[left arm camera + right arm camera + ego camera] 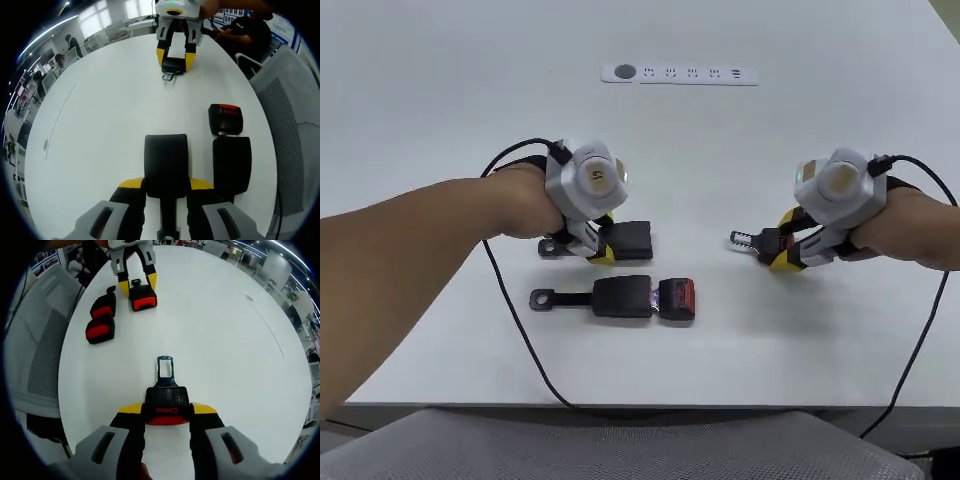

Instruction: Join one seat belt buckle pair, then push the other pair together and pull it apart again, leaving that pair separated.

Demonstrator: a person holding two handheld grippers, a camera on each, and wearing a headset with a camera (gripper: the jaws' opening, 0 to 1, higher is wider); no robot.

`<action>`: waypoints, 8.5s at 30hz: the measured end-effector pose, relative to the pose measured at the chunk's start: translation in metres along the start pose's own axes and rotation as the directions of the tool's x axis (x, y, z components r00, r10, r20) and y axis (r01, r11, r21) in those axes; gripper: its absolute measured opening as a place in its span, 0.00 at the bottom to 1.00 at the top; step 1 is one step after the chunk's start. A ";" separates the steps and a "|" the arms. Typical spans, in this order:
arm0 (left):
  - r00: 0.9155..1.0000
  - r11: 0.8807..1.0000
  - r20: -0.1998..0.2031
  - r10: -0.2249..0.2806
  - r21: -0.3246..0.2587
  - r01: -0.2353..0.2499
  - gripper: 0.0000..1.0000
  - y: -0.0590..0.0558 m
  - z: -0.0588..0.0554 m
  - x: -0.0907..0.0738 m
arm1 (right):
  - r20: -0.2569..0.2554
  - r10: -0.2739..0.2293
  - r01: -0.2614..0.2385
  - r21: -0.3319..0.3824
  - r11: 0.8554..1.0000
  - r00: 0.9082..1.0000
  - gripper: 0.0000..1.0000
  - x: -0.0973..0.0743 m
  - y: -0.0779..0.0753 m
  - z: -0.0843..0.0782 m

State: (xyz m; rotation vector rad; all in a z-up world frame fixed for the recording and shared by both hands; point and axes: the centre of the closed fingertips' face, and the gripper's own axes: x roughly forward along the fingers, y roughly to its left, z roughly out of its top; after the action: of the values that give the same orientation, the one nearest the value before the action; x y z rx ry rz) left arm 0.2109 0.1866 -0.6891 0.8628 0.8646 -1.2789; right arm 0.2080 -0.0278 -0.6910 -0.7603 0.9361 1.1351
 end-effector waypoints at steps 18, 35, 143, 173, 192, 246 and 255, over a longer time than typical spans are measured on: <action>0.999 0.999 -0.032 -0.029 0.029 0.030 0.31 -0.001 0.000 0.004 | 0.004 -0.002 0.002 -0.042 0.999 1.000 0.33 0.006 0.004 0.010; 0.999 0.999 -0.027 -0.035 0.014 0.035 0.31 -0.006 0.003 0.004 | 0.086 0.020 -0.012 -0.092 0.996 0.996 0.33 0.033 0.021 0.070; 0.998 0.999 -0.038 -0.044 0.005 0.044 0.31 -0.008 0.004 0.005 | -0.017 -0.031 0.030 -0.060 0.998 0.999 0.34 0.002 0.020 0.004; 0.964 0.966 0.197 0.175 -0.224 -0.130 0.62 -0.037 0.026 -0.047 | 0.228 -0.253 0.200 0.232 0.952 0.940 0.66 -0.045 0.062 0.032; 0.938 0.907 0.225 0.263 -0.390 -0.161 0.87 -0.083 -0.016 -0.074 | 0.242 -0.310 0.225 0.323 0.919 0.919 0.90 -0.056 0.097 0.017; 0.849 0.749 0.192 0.492 -0.591 -0.300 0.94 -0.106 -0.088 -0.118 | 0.252 -0.394 0.260 0.436 0.862 0.884 0.99 -0.077 0.109 -0.005; 0.863 0.758 0.181 0.472 -0.583 -0.292 0.95 -0.112 -0.089 -0.113 | 0.250 -0.391 0.258 0.436 0.862 0.886 0.99 -0.076 0.113 -0.009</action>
State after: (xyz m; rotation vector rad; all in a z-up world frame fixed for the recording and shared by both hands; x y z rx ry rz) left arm 0.0848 0.3043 -0.6320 0.3346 0.6825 -0.7126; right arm 0.0861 -0.0366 -0.6299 -0.3630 0.6810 0.7079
